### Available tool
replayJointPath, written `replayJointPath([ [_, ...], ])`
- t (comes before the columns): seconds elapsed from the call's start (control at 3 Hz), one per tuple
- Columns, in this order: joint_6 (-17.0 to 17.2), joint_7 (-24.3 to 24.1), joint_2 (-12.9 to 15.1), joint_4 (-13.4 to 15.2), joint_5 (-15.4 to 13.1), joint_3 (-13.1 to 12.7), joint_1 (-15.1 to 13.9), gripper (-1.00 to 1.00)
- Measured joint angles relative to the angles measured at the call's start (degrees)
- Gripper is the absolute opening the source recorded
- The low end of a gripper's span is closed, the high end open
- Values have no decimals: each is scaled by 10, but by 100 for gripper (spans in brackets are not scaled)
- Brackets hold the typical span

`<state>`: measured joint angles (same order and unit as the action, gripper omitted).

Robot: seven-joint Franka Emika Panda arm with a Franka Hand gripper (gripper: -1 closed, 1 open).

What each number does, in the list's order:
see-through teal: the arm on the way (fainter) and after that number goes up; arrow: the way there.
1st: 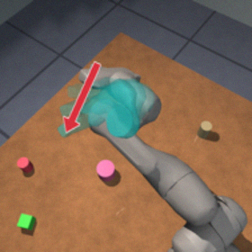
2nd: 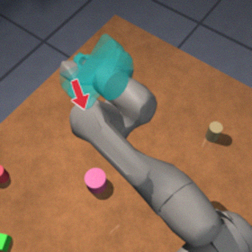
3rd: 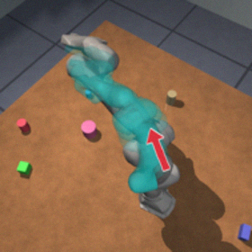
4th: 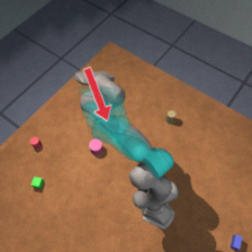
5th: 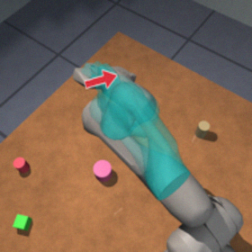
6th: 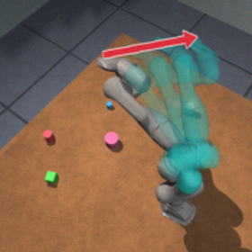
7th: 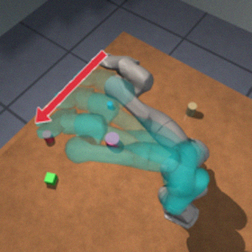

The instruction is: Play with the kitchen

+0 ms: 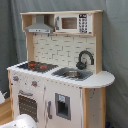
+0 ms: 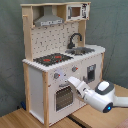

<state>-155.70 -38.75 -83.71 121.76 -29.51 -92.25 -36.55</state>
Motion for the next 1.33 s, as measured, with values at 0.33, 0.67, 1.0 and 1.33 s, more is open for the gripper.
replayJointPath([
  [0.33, 23, -51, -17, 14, 0, -12, 20, 100],
  [0.67, 24, -111, -22, 37, -9, -16, 23, 100],
  [1.0, 22, -177, -22, 57, -26, -29, 22, 100],
  [1.33, 21, -238, -22, 75, -47, -40, 21, 100],
])
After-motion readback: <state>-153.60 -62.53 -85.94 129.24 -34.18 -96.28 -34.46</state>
